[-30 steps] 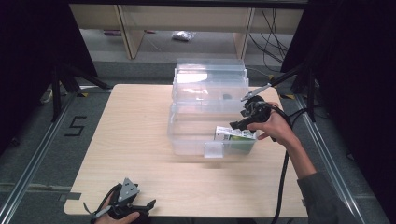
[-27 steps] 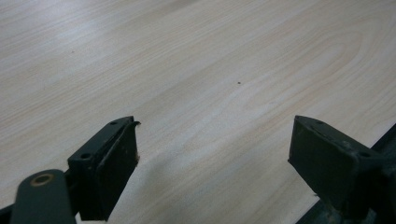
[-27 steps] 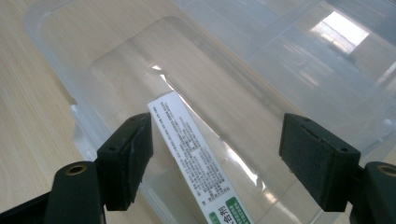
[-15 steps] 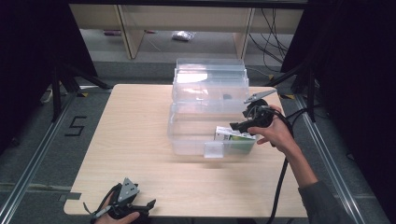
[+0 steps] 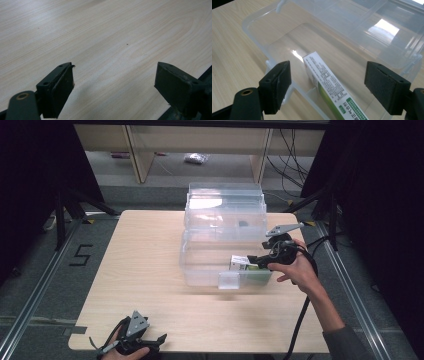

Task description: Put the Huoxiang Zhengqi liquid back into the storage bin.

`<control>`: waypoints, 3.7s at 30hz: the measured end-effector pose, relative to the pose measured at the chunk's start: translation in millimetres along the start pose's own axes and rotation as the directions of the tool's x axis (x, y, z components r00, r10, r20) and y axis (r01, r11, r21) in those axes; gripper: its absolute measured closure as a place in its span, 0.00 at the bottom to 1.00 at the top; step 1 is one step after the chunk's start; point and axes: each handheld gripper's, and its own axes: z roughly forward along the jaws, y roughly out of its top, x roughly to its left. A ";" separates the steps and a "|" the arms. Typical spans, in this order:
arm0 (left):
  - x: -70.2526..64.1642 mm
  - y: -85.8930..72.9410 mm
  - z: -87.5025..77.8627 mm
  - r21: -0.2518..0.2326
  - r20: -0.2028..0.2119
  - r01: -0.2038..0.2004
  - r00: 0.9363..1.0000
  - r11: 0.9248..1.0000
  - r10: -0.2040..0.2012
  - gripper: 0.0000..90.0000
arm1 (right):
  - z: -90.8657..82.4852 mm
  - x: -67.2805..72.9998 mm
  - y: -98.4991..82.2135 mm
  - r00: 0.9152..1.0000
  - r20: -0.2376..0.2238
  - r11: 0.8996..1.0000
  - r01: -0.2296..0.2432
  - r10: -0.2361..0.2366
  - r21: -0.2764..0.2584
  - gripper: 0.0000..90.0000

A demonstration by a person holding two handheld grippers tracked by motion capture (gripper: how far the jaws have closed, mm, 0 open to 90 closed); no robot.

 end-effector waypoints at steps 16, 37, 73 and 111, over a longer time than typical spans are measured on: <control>0.1 0.0 -0.1 0.000 -0.002 -0.001 1.000 1.000 0.001 0.17 | -15.3 18.2 -20.9 1.000 -0.024 0.998 -0.016 0.015 -0.053 0.23; -2.8 -0.4 2.3 -0.032 -0.007 0.037 0.999 0.999 -0.037 0.17 | -11.6 41.1 -46.6 0.997 -0.072 0.994 -0.039 0.031 -0.101 0.24; -3.1 -0.4 1.2 -0.030 -0.012 0.037 0.999 0.999 -0.037 0.17 | -8.2 67.1 -109.4 0.991 -0.130 0.995 -0.043 0.031 -0.091 0.19; -2.9 0.0 -0.2 -0.022 -0.018 0.018 1.000 1.000 -0.019 0.17 | -3.1 82.0 -160.8 0.993 -0.114 0.999 -0.004 0.009 0.046 0.18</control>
